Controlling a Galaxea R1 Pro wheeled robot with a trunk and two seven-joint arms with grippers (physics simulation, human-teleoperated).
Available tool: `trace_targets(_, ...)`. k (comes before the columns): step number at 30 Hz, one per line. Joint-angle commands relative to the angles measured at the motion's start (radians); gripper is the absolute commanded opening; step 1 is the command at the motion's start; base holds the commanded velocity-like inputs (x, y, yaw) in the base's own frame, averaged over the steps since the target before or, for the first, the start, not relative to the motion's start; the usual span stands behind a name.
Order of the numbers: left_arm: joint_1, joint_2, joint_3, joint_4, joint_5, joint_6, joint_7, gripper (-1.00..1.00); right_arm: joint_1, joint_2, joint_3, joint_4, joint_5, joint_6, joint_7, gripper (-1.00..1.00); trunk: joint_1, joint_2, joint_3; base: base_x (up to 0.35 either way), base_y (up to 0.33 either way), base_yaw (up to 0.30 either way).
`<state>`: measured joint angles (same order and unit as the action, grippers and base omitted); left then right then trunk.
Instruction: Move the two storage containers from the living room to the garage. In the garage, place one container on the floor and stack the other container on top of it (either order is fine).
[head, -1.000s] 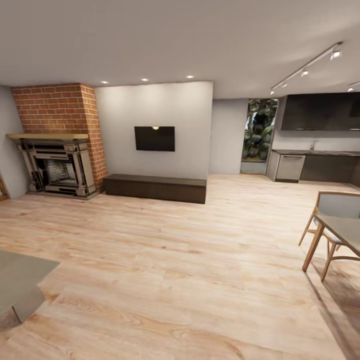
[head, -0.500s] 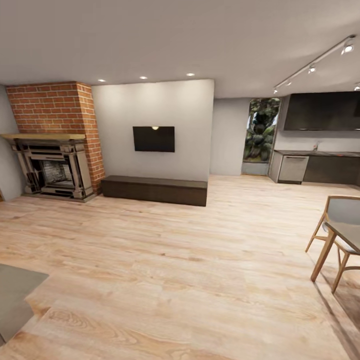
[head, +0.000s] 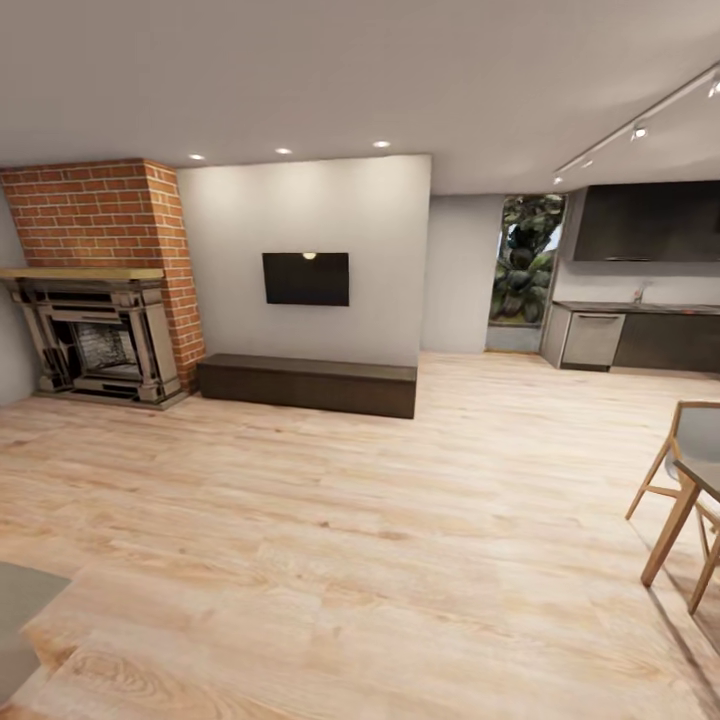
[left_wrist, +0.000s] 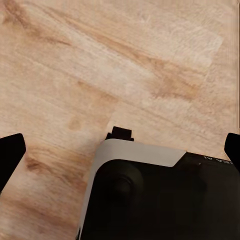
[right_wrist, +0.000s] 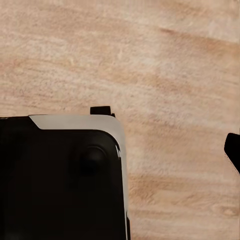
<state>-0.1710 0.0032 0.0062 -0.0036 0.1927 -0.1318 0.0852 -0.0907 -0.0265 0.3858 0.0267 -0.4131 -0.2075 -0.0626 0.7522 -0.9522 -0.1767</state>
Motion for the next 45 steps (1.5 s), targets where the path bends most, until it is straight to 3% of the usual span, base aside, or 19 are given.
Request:
trace_targets(1,-0.001,0.0,0.0,0.001,0.005,-0.003,0.001,1.0,-0.001,0.0,0.008,0.003,-0.007,-0.005,-0.001,1.0,0.001,-0.001,-0.001,0.322,0.0,0.0)
trace_targets(45,-0.001,0.0,0.0,0.002,0.004,-0.003,0.001,1.0,-0.001,0.002,0.005,0.002,-0.007,-0.007,-0.011,1.0,0.001,-0.001,-0.001,0.322,0.0,0.0)
